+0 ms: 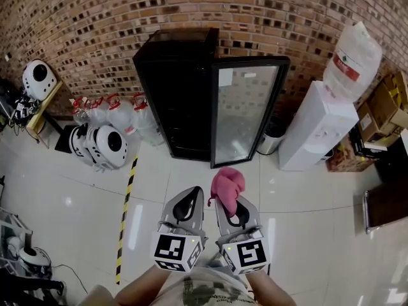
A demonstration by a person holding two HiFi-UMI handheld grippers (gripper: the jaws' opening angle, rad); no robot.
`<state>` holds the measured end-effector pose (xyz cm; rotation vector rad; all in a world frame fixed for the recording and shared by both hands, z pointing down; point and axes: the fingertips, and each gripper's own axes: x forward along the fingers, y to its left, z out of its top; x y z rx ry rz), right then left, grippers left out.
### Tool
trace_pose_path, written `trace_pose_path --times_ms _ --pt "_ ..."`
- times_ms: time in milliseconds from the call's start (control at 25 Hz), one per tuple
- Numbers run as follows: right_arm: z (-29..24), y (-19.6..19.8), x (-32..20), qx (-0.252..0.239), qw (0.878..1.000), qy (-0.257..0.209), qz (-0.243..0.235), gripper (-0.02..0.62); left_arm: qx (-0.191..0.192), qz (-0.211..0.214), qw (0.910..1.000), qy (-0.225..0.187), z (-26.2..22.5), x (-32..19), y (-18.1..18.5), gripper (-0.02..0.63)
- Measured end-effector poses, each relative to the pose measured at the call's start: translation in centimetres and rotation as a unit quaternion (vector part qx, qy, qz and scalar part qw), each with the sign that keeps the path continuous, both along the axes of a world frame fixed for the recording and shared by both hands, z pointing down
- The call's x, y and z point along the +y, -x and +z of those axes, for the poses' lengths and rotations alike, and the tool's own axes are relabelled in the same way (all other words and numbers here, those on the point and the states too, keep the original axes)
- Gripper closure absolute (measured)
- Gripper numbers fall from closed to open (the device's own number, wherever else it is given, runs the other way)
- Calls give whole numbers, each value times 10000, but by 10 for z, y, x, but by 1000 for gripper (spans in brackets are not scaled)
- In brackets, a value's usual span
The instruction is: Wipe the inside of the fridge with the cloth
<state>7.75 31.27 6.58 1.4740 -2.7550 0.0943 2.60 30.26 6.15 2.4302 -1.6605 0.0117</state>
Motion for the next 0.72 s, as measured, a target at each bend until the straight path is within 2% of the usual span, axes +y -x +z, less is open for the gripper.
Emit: trace_pose_path --times_ms 120,360,720 --pt "-2 22 5 55 10000 1 53 534 -99 84 9999 -36 -6 5 24 597" --pt "1 76 13 -5 9994 -9 341 534 -37 266 9996 -59 -2 16 77 597" --pt "11 124 23 168 9984 6 541 534 2 480 9988 -138 6 25 124 597"
